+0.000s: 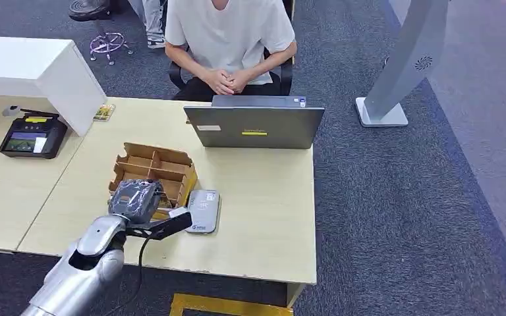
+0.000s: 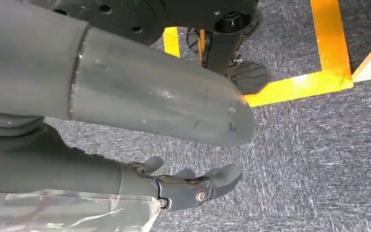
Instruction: Pass the card to the sensor for recognition and then transmit it.
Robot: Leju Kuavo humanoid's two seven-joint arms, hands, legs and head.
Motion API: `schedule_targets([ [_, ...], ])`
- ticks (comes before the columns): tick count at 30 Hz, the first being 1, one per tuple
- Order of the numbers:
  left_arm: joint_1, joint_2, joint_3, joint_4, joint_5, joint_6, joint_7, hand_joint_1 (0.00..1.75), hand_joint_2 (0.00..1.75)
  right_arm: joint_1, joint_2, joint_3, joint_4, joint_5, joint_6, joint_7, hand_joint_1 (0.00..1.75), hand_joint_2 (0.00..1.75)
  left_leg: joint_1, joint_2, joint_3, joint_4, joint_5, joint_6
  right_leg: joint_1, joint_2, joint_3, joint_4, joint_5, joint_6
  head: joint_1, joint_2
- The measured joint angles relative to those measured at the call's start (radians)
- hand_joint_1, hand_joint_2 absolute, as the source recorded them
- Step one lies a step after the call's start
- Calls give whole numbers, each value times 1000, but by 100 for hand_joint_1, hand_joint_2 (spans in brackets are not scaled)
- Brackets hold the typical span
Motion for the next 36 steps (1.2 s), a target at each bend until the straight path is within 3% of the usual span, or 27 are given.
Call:
schedule_targets([
  [7, 0, -1, 1, 1, -10, 76, 4, 175, 175, 0, 0, -10, 0, 13, 2, 0, 0, 0, 0, 0, 0, 0, 0, 0, 0, 0, 0, 0, 0, 0, 0, 0],
  [20, 11, -2, 16, -37, -16, 98, 8, 175, 175, 0, 0, -16, 0, 24, 3, -8, 0, 0, 0, 0, 0, 0, 0, 0, 0, 0, 0, 0, 0, 0, 0, 0],
  [30, 16, -2, 43, -109, -19, 223, -44, 175, 175, -1, 0, -19, 0, 56, 10, -11, 0, 0, 0, 0, 0, 0, 0, 0, 0, -1, 0, 0, 0, 0, 0, 0],
  [36, -42, 0, 62, -118, -18, 254, -67, 175, 175, -7, 1, -19, 0, 73, 13, -3, 0, 0, 0, -1, 0, 0, 0, 0, 0, -1, 0, 0, 0, 0, 0, 0],
])
